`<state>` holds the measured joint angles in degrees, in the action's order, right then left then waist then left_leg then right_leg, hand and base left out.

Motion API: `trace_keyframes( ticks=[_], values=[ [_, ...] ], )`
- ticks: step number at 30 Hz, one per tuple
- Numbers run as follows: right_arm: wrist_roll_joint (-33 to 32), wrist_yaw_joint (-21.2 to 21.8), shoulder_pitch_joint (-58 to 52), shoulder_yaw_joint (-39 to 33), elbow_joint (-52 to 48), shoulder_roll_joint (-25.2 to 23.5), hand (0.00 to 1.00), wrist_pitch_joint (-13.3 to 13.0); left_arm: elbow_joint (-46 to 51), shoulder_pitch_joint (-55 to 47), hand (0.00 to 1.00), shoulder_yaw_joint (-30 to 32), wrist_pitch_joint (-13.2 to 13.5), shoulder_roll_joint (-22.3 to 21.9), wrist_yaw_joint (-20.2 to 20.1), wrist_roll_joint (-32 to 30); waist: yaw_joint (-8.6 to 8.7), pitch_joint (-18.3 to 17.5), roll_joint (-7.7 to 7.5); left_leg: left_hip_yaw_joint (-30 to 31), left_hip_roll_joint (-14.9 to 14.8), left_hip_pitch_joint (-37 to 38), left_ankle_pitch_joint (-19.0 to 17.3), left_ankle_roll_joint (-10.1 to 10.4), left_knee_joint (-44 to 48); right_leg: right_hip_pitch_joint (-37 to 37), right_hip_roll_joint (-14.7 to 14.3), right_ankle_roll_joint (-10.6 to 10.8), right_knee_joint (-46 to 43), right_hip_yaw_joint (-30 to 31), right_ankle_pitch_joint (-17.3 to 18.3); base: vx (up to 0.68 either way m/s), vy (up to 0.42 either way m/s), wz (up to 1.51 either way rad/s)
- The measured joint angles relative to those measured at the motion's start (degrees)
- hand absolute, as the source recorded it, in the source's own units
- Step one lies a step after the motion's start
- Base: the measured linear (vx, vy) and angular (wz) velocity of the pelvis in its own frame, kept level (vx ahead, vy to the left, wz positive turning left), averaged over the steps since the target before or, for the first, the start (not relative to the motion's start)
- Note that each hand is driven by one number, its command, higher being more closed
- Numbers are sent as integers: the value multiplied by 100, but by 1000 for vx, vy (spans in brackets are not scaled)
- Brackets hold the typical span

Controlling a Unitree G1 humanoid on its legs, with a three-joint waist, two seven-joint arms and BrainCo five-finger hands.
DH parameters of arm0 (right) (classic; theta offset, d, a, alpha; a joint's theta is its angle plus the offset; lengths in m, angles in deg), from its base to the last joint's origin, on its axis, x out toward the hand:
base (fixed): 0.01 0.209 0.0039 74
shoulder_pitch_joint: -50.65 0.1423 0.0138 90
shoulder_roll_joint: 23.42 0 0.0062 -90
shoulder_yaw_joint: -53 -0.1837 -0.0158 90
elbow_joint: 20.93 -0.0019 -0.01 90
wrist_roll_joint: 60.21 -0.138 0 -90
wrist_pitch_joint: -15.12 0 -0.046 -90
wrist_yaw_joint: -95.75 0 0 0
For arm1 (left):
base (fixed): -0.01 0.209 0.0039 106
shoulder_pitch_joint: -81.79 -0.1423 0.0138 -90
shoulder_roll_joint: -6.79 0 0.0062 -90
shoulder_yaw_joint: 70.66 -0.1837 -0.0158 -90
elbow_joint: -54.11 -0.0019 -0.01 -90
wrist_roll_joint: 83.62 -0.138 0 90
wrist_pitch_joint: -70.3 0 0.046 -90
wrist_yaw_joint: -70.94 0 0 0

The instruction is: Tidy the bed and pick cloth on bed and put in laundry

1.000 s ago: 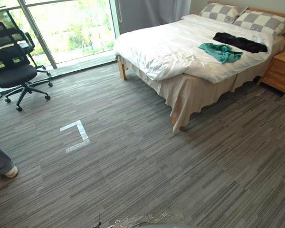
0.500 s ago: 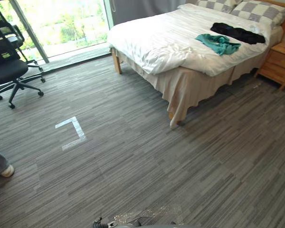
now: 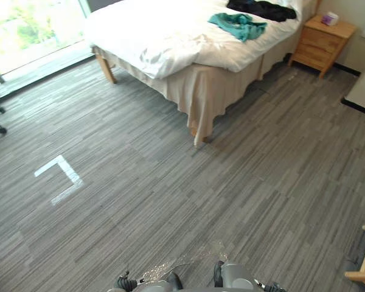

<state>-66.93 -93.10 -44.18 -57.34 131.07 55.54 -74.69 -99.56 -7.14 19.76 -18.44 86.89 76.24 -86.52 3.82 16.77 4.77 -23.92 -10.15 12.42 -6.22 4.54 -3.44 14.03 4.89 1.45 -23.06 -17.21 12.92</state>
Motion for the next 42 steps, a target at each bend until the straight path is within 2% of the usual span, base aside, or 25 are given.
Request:
trace_keyframes(
  ticks=[2, 3, 5, 6, 7, 9, 11, 12, 15, 17, 20, 22, 24, 25, 27, 28, 30, 31, 33, 36, 37, 39, 40, 41, 42],
  values=[
    [-65, -11, 17, 8, -9, -52, 0, -17, -5, 174, 0, 28, 56, -25, -5, -3, 70, 27, -70, 27, -280, 37, -85, 309, 35, 682, 215, 394, 862, 23, -775, 461, -259, -12],
    [-171, -18, -12, 9, 0, -179, 0, -23, -65, 257, 0, 38, 73, 11, -4, -4, 142, 86, -335, 37, -286, 195, -161, 607, 87, 882, 576, 606, 1432, 73, -1213, 502, -318, 9],
    [-224, -20, -224, 4, 0, -254, 0, -20, -112, 263, 0, 51, 108, 7, -9, -5, 233, 60, -456, 43, -379, 441, -376, 778, 143, 889, 807, 634, 1508, 59, -1270, 533, -407, 36],
    [-224, -5, -232, -22, 26, -214, 0, -12, -110, 285, 0, 155, 137, -139, -12, -16, 245, 94, -254, 37, -605, 626, -420, 736, 141, 959, 700, 503, 1088, 12, -1791, 667, -496, 25],
    [-222, 11, -213, -125, 73, -144, 0, -35, -117, 281, 0, 235, 175, -275, -22, -16, 240, 53, -12, -36, -822, 590, -66, 774, 282, 1228, 595, 417, 491, -27, -1769, 656, -556, 0],
    [-216, 14, -172, -195, 71, -34, 0, -99, -83, 257, 0, 275, 183, -318, -11, -11, 252, 30, 145, 185, -1214, 171, 541, 582, 1325, 1182, 441, -154, 112, -211, -1355, 643, -610, -8],
    [-185, -3, -112, -159, 64, -15, 0, -107, 88, 159, 0, 474, 178, -336, -2, 5, 244, 17, 200, 379, -1740, -401, 1345, -90, 2897, 645, 136, -369, 288, -299, -1009, 756, -539, -19],
    [-170, -22, -93, -43, -5, 31, 0, -111, 231, 109, 0, 484, 181, -338, 0, 11, 187, 18, 186, 495, -1888, -750, 1200, -18, 4045, 147, -147, -511, 634, -247, -946, 675, -393, -28],
    [-159, -104, 166, 415, -49, 151, 0, -146, 522, 51, 0, 477, 196, -338, 13, 133, 97, 23, 26, 863, -1482, -1463, 353, 163, 5357, -638, -445, -587, 1239, -19, -832, 605, -284, -47],
    [-36, -103, 630, 629, 1, 263, 0, -154, 711, 50, 0, 464, 275, -387, 0, 496, -183, 64, -81, 783, -741, -2306, -450, 137, 5421, -1257, -542, -583, 1714, 356, -831, 670, -184, -88],
    [38, -102, 798, 599, -35, 281, 0, -190, 818, 51, 0, 461, 361, -379, -16, 840, -319, 121, -175, 396, -161, -2760, -598, 55, 4323, -1967, -396, -452, 2042, 441, -693, 570, -18, -32],
    [44, -102, 806, 555, -56, 295, 0, -221, 851, 12, 0, 403, 397, -391, -34, 957, -335, 77, -102, -64, 272, -2986, -337, -7, 2686, -2583, -259, -224, 2322, 341, -459, 628, 84, -2],
    [48, -99, 745, 578, -57, 320, 0, -215, 807, -107, 0, 409, 396, -415, -35, 951, -447, -16, 53, -518, 335, -3120, 92, -462, 1668, -2972, -310, 33, 2463, 351, -116, 524, 155, -31],
    [48, -100, 649, 620, -60, 224, 0, -206, 780, -172, 0, 511, 395, -405, -58, 1017, -547, -91, -28, -446, 427, -3099, 705, -1078, 1831, -3212, -262, 183, 2410, 408, 95, 667, 206, -5],
    [67, -79, 557, 670, -17, 74, 0, -194, 708, -153, 0, 567, 381, -356, -101, 1024, -522, -306, -311, -381, 816, -2970, 403, -1331, 1837, -2836, 223, 399, 1223, 363, 246, 779, 243, 25],
    [79, -80, 548, 653, -6, 38, 0, -191, 683, -154, 0, 612, 378, -337, -141, 1031, -528, -305, -363, -368, 876, -2867, 307, -1295, 1860, -2636, 332, 448, 611, 414, 227, 714, 273, 37],
    [190, -82, 448, 453, 31, -116, 0, -125, 453, -148, 0, 682, 286, -222, -143, 1124, -465, -300, -565, -29, 1154, -2111, -118, -1254, 1808, -1792, 656, 1344, -2320, 865, -406, 708, 244, 68],
    [219, -74, 429, 439, 17, -119, 0, -121, 422, -164, 0, 680, 245, -203, -143, 1124, -464, -296, -555, 48, 1179, -1851, -179, -1251, 1741, -1613, 718, 1302, -2903, 890, -383, 664, 152, 74],
    [284, -64, 397, 434, -74, -9, 0, -143, 278, -220, 0, 670, 181, -197, -145, 1146, -421, -291, -408, 389, 1186, -836, -183, -1241, 1331, -1157, 938, 699, -3720, 369, -49, 639, 92, 78],
    [286, -4, 404, 285, -122, 2, 0, -146, 262, -178, 0, 653, 186, -242, -147, 1239, -422, -251, -301, 735, 1054, -273, -177, -1175, 1195, -620, 977, 275, -2738, -35, 245, 485, -53, 88],
    [284, 19, 403, 224, -161, 12, 0, -142, 261, -158, 0, 637, 186, -263, -149, 1245, -387, -256, -277, 936, 942, -202, -210, -877, 1224, -418, 842, 271, -1804, 84, 230, 458, -174, 111],
    [283, 21, 381, 199, -156, 3, 0, -132, 258, -152, 0, 621, 188, -274, -150, 1245, -296, -272, -283, 1270, 840, -163, -306, -593, 1223, -268, 607, 351, -531, 641, 60, 444, -274, 129],
    [279, 20, 278, 190, -144, -35, 0, -111, 255, -151, 0, 606, 190, -280, -147, 1244, -245, -317, -361, 1457, 813, -148, -419, -351, 1221, -212, 500, 326, 453, 1374, -496, 551, -418, 182],
    [274, 20, 140, 171, -82, -110, 0, -98, 247, -160, 0, 615, 190, -241, -143, 1243, -246, -417, -570, 1623, 850, -95, -586, -82, 1215, -192, 520, 322, 1007, 2112, -1422, 481, -399, 169],
    [253, 25, 119, 141, -34, -137, 0, -96, 213, -153, 0, 648, 181, -248, -140, 1248, -246, -388, -534, 1702, 827, -25, -689, 61, 1197, -211, 496, 997, 882, 2346, -1468, 459, -388, 104]
  ],
)
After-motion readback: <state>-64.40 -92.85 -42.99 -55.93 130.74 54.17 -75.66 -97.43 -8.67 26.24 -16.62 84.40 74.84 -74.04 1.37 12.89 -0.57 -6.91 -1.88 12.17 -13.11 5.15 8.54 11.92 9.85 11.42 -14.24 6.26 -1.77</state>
